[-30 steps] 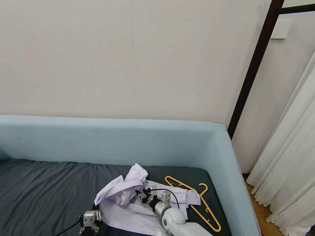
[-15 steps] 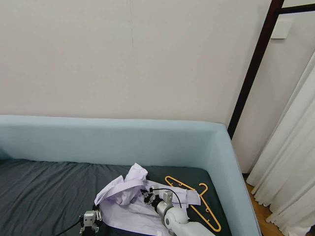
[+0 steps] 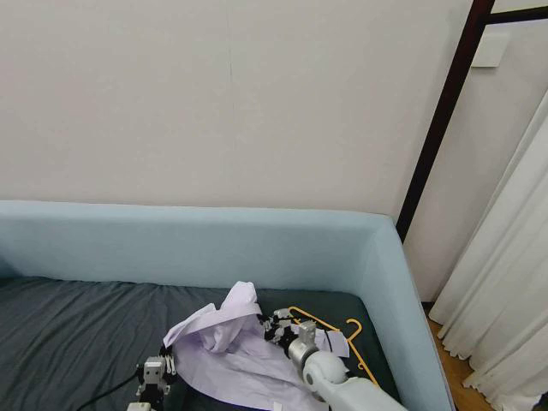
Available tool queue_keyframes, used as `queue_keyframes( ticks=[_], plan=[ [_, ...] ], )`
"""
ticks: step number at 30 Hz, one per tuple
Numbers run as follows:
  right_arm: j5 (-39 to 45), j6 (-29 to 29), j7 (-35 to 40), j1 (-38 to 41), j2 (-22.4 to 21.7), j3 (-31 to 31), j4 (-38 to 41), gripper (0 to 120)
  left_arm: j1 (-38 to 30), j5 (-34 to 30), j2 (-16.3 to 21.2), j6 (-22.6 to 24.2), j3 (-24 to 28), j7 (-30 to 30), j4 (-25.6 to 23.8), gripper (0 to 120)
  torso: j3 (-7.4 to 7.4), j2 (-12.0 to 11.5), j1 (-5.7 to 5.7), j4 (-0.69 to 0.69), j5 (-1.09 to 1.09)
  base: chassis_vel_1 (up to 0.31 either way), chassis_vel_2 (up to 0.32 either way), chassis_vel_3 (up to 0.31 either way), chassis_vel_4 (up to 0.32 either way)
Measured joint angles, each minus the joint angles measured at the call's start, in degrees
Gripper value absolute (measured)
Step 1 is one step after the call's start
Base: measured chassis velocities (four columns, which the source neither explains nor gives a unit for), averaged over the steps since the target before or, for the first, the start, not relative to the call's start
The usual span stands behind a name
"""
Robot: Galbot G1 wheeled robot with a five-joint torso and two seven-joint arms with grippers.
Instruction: Pick up the clothes from the sofa and hang them on the clothes hanger.
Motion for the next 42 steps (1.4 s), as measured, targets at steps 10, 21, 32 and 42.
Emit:
queue_keyframes(
  ticks=[10, 21, 32, 42],
  plan=[
    [5.1, -6.2, 4.6, 10.6, -9.2, -6.4, 13.5, 0, -2.7, -9.6, 12.8, 4.9, -2.9, -0.1, -13.8, 0, 0.01, 0.0, 0.00, 0.01, 0.01, 0.000, 0.000, 0.000, 0.000],
    [11.5, -10.0, 6.1, 29.9, -18.2, -9.9, 20.6, 0, -21.9, -26.8, 32.2, 9.3, 0.6, 0.7, -17.4, 0, 0.01, 0.0, 0.01, 0.00, 0.02, 0.000, 0.000, 0.000, 0.000],
    [17.5, -14.8, 5.9, 39.5, -30.9, -8.0, 27.1, 0, -54.6, -36.6, 33.6, 13.3, 22.2, 0.7, -16.2, 0, 0.00, 0.0, 0.00, -0.01, 0.01, 0.000, 0.000, 0.000, 0.000],
    [24.3, -18.7, 6.6, 39.9, -37.6, -2.1, 37.1, 0, -49.1, -39.1, 38.8, 13.9, 14.9, -1.9, -23.8, 0, -0.01, 0.0, 0.00, 0.12, -0.07, 0.000, 0.000, 0.000, 0.000]
  ],
)
